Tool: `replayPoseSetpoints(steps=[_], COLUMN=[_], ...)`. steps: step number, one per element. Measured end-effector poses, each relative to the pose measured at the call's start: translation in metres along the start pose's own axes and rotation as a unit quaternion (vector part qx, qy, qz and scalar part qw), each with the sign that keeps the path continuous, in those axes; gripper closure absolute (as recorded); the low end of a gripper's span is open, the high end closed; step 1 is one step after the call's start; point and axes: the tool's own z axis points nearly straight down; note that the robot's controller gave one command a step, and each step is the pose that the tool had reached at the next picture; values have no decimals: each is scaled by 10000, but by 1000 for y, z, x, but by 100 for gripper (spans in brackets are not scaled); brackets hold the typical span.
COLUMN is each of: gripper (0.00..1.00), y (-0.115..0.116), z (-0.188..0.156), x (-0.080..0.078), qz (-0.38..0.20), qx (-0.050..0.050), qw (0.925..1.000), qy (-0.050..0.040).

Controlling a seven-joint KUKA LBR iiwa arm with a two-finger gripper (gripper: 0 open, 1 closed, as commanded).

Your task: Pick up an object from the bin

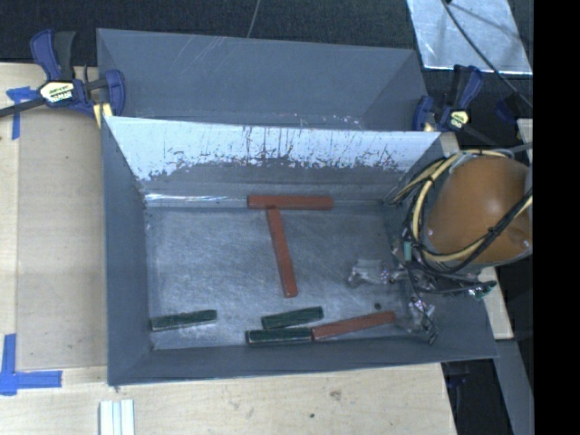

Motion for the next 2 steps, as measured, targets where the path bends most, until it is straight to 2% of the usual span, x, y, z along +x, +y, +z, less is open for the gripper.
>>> replayPoseSetpoints(steps=[1, 2], gripper=[0, 100], y=[20, 18], z=[4, 11], x=[-26, -4], qz=[1332, -81], qx=[4, 13], qw=[9911, 10000], qy=[8, -8])
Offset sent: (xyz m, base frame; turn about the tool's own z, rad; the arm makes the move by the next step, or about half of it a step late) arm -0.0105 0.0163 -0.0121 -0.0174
